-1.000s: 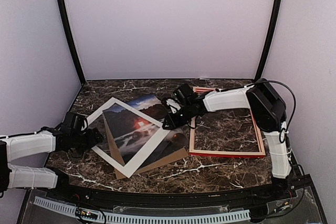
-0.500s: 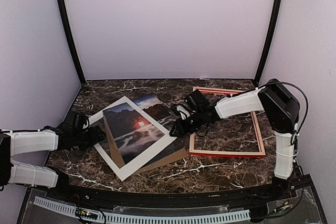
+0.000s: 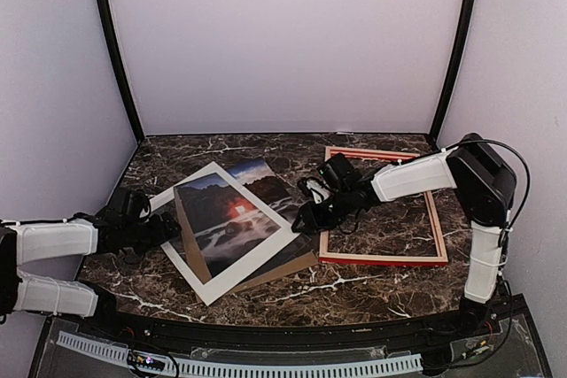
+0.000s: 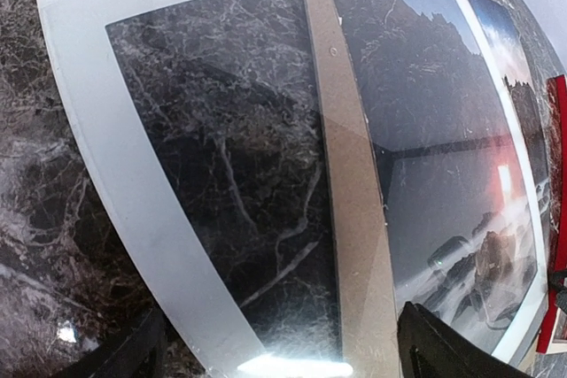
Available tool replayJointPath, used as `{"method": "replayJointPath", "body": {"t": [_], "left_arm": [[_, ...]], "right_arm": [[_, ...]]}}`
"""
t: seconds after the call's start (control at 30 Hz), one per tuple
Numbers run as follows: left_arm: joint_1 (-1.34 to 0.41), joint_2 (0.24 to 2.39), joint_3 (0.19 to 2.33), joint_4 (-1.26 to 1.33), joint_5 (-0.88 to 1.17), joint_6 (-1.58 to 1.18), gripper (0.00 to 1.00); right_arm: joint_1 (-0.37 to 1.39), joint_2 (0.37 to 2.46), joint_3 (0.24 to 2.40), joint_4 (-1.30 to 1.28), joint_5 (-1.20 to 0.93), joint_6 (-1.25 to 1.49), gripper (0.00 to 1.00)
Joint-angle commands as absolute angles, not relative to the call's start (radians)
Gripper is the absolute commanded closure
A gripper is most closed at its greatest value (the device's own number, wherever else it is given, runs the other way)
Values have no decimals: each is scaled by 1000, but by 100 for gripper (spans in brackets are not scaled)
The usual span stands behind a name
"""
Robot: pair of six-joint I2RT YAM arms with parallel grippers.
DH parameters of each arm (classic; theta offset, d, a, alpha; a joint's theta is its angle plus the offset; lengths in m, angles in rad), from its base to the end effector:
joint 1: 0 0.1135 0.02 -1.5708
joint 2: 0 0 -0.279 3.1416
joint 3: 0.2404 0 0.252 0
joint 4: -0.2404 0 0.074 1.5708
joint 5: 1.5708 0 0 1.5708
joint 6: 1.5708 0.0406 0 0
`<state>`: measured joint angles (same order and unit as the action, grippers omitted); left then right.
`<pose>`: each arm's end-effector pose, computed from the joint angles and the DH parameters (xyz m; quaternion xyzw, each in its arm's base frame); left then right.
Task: Put the photo into the frame
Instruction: Move the glass panel to the mat board, then pick up the glass panel from the mat board.
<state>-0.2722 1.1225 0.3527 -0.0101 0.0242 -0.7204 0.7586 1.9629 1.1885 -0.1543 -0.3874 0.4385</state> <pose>0.1905 -0.0542 0.1571 -0.2005 0.9007 -0.1932 0.3334 0.2873 0.2934 0.1537 -0.2084 0.9096 0.3254 0.1529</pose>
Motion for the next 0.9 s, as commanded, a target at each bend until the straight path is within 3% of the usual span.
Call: {"method": "replayJointPath", "body": {"t": [0.0, 0.27, 0.87], "left_arm": [[-273, 1083, 335, -104, 37, -729, 6], [-285, 1057, 317, -103, 44, -743, 7], [-348, 1145, 307, 36, 88, -813, 18]], "right_arm": [[756, 1928, 1170, -204, -348, 424, 52], [774, 1935, 1165, -215, -393, 427, 56], [770, 1901, 1158, -178, -493, 481, 70]]}}
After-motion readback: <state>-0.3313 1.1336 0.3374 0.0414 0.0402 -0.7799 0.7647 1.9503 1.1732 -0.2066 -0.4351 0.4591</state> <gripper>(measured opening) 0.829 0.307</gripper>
